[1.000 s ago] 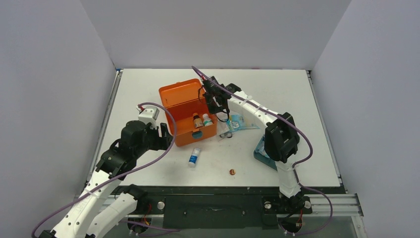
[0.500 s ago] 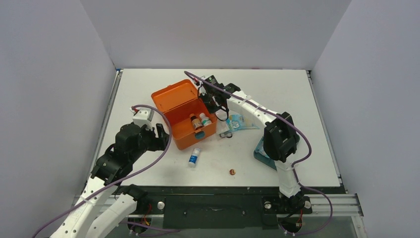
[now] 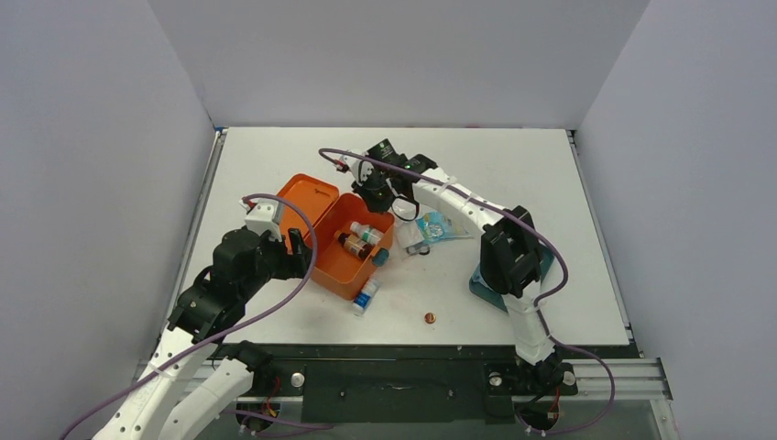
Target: Organize the medicine kit
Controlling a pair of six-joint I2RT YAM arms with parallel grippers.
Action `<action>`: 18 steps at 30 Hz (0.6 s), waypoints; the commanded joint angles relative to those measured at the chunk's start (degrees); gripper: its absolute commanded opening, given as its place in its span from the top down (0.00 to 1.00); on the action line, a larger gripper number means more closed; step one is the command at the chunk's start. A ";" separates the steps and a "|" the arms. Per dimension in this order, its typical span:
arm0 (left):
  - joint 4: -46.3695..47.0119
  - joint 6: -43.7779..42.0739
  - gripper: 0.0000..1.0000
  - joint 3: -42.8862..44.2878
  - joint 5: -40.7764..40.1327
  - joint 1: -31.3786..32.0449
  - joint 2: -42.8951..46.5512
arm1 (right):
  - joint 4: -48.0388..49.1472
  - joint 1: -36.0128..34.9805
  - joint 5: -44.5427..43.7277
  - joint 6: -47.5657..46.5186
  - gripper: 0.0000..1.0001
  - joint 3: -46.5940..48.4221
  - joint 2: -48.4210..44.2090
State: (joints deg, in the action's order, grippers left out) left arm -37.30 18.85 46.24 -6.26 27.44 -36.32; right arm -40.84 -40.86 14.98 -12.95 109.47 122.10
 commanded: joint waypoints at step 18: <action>1.25 0.29 0.36 0.22 -0.82 0.26 1.34 | 1.16 -2.26 4.73 -14.95 0.76 8.07 -1.00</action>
State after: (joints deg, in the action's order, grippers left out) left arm -37.36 18.87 46.24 -6.90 27.44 -35.31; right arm -42.76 -42.35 19.97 -26.79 114.61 124.62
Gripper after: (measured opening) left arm 0.638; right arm 0.219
